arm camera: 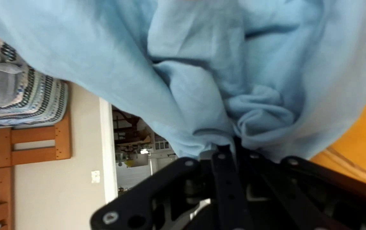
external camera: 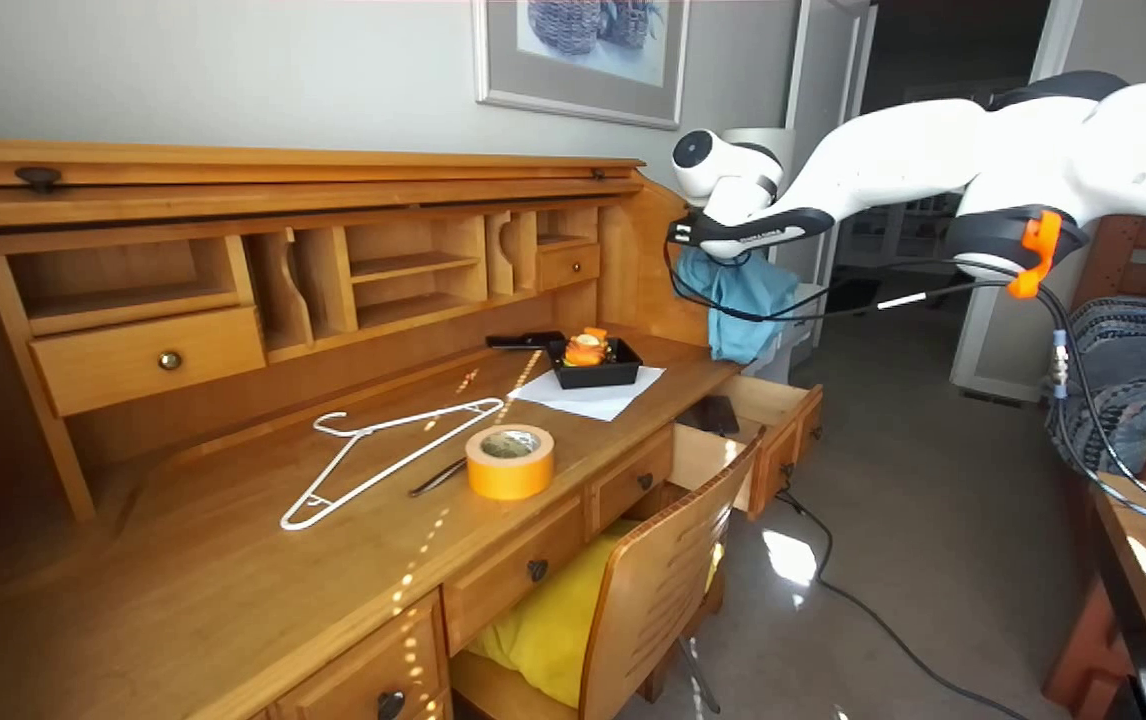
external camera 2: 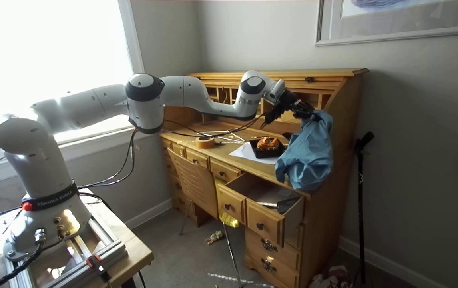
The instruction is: Use the blue cloth to wipe the right side of the cupboard
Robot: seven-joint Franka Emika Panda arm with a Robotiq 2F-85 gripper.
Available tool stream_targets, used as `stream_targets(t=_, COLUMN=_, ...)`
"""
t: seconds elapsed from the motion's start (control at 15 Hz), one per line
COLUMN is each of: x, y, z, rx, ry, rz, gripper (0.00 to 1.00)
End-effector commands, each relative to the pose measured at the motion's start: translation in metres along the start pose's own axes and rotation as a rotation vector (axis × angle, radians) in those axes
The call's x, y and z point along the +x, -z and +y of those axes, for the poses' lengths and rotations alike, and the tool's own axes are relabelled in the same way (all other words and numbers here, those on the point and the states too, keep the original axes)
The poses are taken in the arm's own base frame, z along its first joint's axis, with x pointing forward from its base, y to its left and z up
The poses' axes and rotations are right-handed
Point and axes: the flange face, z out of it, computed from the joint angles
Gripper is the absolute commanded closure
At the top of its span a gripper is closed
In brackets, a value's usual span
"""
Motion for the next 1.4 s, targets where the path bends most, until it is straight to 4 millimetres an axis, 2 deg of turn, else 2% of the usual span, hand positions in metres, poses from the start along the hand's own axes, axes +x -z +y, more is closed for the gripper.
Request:
stream_targets(t=0.0, x=0.024, y=0.041, z=-0.027, rx=0.178, ry=-0.076, rz=0.035, gripper=0.99)
stream_targets(t=0.27, x=0.032, y=0.086, z=-0.05, rx=0.329, ry=-0.107, rz=0.041, gripper=0.99)
stream_targets(t=0.47, x=0.017, y=0.11, z=-0.065, rx=0.448, ry=-0.056, rz=-0.085, gripper=0.99)
stream_targets(t=1.0, x=0.006, y=0.125, z=-0.074, rx=0.697, ry=0.084, rz=-0.444, gripper=0.99)
stream_targets(t=1.33, x=0.022, y=0.147, z=-0.077, rx=0.812, ry=0.229, rz=-0.683, gripper=0.99)
